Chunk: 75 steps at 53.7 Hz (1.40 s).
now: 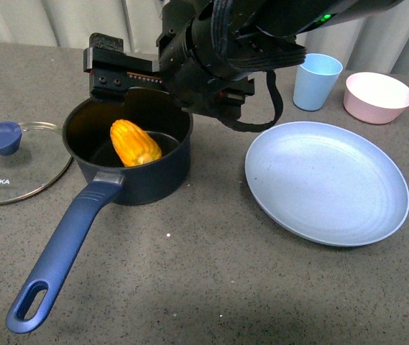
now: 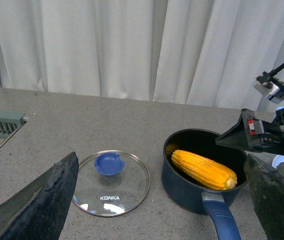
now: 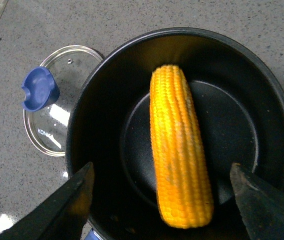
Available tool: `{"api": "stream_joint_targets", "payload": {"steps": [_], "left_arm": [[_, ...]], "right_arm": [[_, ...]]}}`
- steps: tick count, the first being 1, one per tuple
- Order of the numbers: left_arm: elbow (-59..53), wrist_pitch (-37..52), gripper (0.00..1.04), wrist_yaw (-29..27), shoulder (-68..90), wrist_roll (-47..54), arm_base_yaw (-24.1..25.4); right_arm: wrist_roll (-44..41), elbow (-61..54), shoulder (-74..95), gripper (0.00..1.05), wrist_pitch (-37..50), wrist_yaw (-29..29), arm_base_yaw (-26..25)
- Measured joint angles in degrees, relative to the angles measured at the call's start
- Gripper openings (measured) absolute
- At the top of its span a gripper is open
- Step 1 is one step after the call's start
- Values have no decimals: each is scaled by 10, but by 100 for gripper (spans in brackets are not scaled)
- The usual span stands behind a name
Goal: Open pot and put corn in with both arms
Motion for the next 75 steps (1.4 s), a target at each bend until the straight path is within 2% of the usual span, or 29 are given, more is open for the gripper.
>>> {"api": "stream_joint_targets", "payload": {"steps": [3, 15, 27, 32, 40, 42, 45, 47, 51, 57, 71, 75], "left_arm": [[0, 0, 98, 0, 0, 0, 0], [0, 0, 98, 0, 0, 0, 0], [0, 0, 98, 0, 0, 0, 0], [0, 0, 98, 0, 0, 0, 0], [0, 0, 98, 0, 0, 0, 0], [0, 0, 98, 0, 0, 0, 0], [0, 0, 98, 0, 0, 0, 0], [0, 0, 98, 2, 0, 0, 0], [0, 0, 98, -2, 0, 0, 0], [0, 0, 98, -1, 0, 0, 0], [0, 0, 98, 0, 0, 0, 0], [0, 0, 98, 0, 0, 0, 0]], "right_arm": [[-3, -30, -23, 95, 36, 18, -4], [-63, -252, -221, 95, 201, 106, -55], [-71, -479, -395, 95, 235, 113, -102], [-96, -581, -504, 95, 245, 136, -123], [-112, -611, -545, 95, 245, 138, -129], [-119, -616, -538, 94, 265, 158, -127], [-160, -653, -511, 84, 404, 250, -123], [-175, -674, -507, 78, 464, 281, -127], [-197, -705, -531, 66, 541, 293, -147], [-213, -729, -601, 44, 521, 261, -181], [-220, -762, -726, 2, 425, 207, -237], [-221, -767, -762, 1, 396, 193, -249]]}}
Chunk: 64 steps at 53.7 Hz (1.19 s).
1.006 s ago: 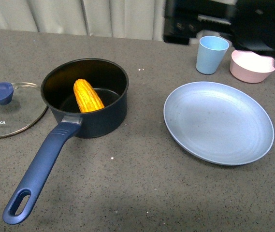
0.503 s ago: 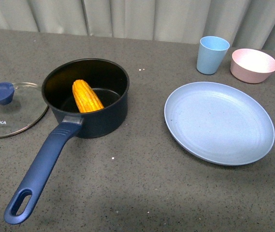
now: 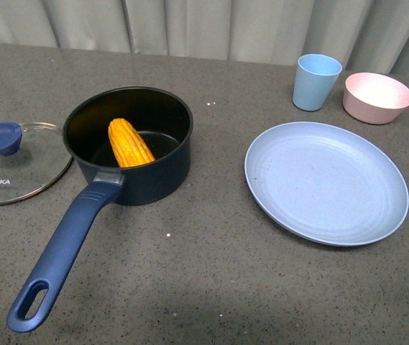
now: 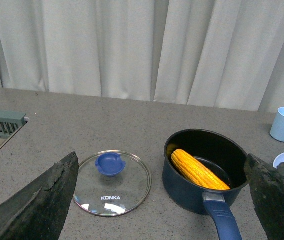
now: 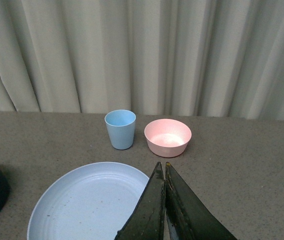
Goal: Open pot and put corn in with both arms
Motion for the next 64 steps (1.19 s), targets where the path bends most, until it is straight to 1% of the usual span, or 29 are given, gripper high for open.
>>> {"api": "stream_joint_targets", "payload": {"steps": [13, 14, 17, 21, 36, 64], "left_arm": [[0, 0, 98, 0, 0, 0, 0], [0, 0, 98, 0, 0, 0, 0], [0, 0, 98, 0, 0, 0, 0], [0, 0, 98, 0, 0, 0, 0], [0, 0, 98, 0, 0, 0, 0], [0, 0, 98, 0, 0, 0, 0]], "right_arm": [[0, -10, -101, 1, -88, -30, -34], [0, -11, -114, 1, -100, -56, -50], [0, -11, -135, 1, -120, -82, -74], [0, -11, -162, 1, -144, -83, -89], [0, -11, -261, 1, -238, -86, -92], [0, -11, -350, 1, -325, -87, -92]]}}
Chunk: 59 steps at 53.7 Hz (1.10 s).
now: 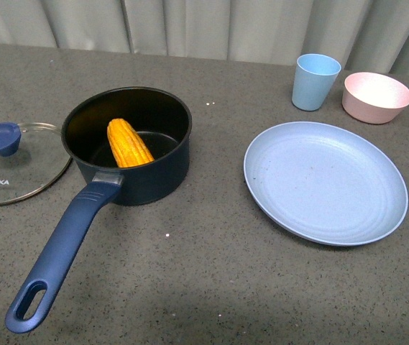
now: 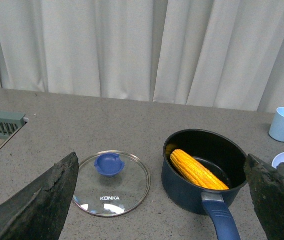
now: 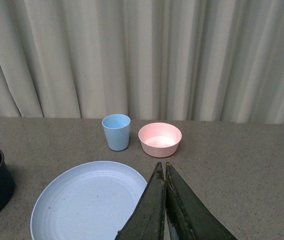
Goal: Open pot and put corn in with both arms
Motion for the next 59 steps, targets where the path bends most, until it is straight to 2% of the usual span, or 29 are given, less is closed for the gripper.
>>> {"api": "stream_joint_targets", "payload": {"steps": [8, 11, 13, 24, 30, 36, 48, 54, 59], "left_arm": [[0, 0, 98, 0, 0, 0, 0], [0, 0, 98, 0, 0, 0, 0], [0, 0, 98, 0, 0, 0, 0], [0, 0, 98, 0, 0, 0, 0], [0, 0, 98, 0, 0, 0, 0], [0, 0, 98, 0, 0, 0, 0], [0, 0, 98, 0, 0, 0, 0], [0, 0, 98, 0, 0, 0, 0], [0, 0, 98, 0, 0, 0, 0]], "right_arm": [[0, 0, -19, 1, -19, 0, 0], [0, 0, -78, 1, -98, 0, 0], [0, 0, -96, 1, -113, 0, 0], [-2, 0, -115, 2, -118, -1, 0], [-1, 0, -115, 20, -118, -1, 0], [-1, 0, -115, 43, -118, -1, 0], [-1, 0, -115, 77, -118, -1, 0], [-1, 0, -115, 97, -118, -1, 0], [-1, 0, -115, 95, -118, -1, 0]]}}
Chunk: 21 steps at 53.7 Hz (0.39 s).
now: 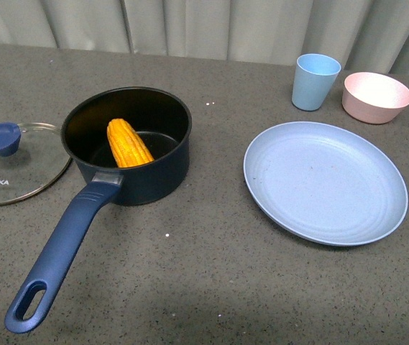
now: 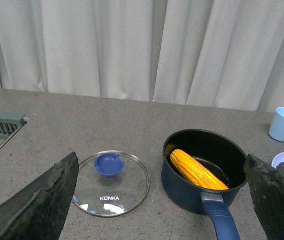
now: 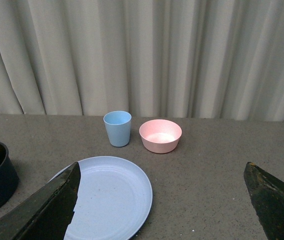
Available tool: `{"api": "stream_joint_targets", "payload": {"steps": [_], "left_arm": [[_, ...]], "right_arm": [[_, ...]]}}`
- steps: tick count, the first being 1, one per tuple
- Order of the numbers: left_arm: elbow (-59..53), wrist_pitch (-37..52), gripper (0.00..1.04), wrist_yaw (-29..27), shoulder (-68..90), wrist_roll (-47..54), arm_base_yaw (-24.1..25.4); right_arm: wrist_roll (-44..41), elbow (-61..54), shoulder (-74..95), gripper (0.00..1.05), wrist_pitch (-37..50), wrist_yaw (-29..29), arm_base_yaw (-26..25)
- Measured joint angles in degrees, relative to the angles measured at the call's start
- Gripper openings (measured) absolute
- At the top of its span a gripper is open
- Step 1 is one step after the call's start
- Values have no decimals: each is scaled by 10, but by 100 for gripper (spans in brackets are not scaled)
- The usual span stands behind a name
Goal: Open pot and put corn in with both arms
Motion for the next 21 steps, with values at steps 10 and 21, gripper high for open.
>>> {"api": "stream_joint_targets", "payload": {"steps": [10, 21], "left_arm": [[0, 0, 98, 0, 0, 0, 0], [0, 0, 98, 0, 0, 0, 0]], "right_arm": [[0, 0, 0, 95, 0, 0, 0], [0, 0, 0, 95, 0, 0, 0]]}}
